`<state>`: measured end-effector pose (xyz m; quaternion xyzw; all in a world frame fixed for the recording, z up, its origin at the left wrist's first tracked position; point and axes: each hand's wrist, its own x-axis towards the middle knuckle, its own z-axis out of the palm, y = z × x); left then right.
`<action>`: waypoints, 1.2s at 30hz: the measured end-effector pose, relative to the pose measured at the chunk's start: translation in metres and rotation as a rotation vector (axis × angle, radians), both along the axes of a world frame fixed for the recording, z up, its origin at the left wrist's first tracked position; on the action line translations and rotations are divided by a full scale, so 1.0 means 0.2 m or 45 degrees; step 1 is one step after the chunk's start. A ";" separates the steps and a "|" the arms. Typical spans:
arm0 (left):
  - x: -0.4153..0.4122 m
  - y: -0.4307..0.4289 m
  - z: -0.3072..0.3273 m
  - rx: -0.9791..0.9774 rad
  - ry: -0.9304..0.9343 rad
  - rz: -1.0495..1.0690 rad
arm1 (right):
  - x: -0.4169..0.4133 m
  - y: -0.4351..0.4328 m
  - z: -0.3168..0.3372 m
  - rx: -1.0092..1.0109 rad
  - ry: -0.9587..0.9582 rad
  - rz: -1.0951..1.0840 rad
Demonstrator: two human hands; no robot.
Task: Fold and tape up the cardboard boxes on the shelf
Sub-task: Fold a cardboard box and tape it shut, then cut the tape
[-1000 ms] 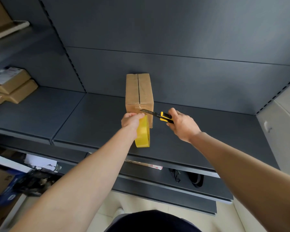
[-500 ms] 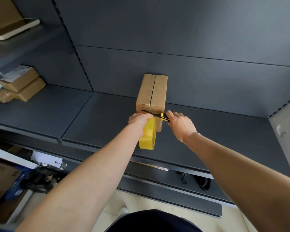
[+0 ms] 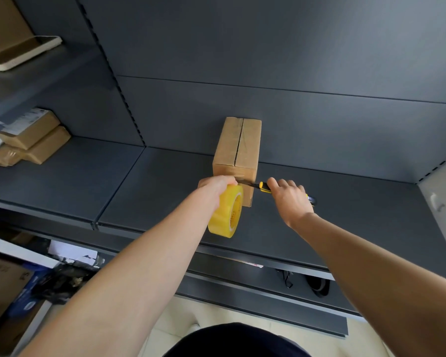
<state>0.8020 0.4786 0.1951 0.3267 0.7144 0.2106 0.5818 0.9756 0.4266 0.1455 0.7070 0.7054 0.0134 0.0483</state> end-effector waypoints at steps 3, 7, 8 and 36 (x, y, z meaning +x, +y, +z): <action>-0.02 0.00 -0.02 -0.018 0.045 -0.091 | 0.00 -0.01 -0.03 0.031 0.027 -0.029; -0.06 -0.01 -0.05 0.009 0.048 -0.201 | 0.00 -0.02 -0.04 0.003 0.087 -0.091; -0.07 -0.01 -0.06 0.016 0.038 -0.220 | 0.01 -0.03 -0.05 -0.040 0.096 -0.120; -0.03 -0.15 -0.09 0.079 -0.215 -0.148 | 0.07 -0.16 -0.19 -0.322 -0.001 -0.182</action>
